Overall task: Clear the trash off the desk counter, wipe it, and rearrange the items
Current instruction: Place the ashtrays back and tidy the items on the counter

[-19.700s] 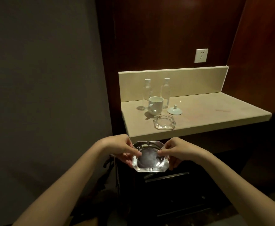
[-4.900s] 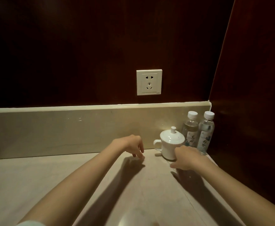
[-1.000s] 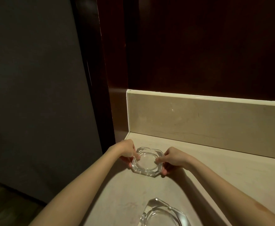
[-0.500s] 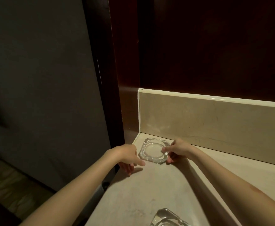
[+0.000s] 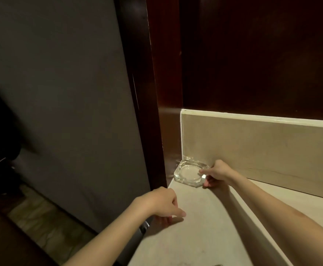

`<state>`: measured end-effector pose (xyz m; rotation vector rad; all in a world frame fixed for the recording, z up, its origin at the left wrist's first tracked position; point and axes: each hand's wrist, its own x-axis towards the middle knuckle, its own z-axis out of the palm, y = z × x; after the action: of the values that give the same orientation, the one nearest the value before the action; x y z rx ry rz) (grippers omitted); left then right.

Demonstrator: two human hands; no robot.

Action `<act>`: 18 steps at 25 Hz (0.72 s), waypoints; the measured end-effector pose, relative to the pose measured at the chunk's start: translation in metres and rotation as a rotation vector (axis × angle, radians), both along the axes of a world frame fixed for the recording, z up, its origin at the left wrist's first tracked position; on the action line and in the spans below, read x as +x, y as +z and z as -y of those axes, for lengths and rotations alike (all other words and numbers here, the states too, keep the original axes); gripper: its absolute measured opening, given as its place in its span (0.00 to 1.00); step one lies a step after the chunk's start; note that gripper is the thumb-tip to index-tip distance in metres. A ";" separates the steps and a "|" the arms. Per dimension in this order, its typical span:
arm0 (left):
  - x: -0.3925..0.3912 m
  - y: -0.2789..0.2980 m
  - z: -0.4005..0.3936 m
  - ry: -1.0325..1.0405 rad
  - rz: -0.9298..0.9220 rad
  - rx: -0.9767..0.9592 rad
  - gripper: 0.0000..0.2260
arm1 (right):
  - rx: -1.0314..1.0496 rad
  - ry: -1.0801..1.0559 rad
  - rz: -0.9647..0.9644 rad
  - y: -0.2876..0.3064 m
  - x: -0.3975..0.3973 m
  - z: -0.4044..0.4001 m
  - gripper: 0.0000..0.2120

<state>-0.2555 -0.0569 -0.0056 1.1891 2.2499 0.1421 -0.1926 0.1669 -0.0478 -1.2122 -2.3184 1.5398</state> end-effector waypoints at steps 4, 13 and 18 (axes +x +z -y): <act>-0.002 -0.003 0.002 -0.024 -0.016 0.040 0.14 | 0.051 0.057 0.066 0.001 -0.002 0.003 0.16; 0.007 0.003 -0.017 -0.218 -0.148 -0.001 0.14 | 0.283 0.316 0.490 0.050 0.070 0.045 0.12; 0.019 0.009 -0.020 -0.265 -0.171 -0.014 0.14 | 0.304 0.355 0.523 0.063 0.115 0.079 0.10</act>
<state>-0.2369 -0.0364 0.0034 1.5283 2.2055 -0.0820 -0.0776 0.0876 0.0153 -1.2898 -3.1011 0.9555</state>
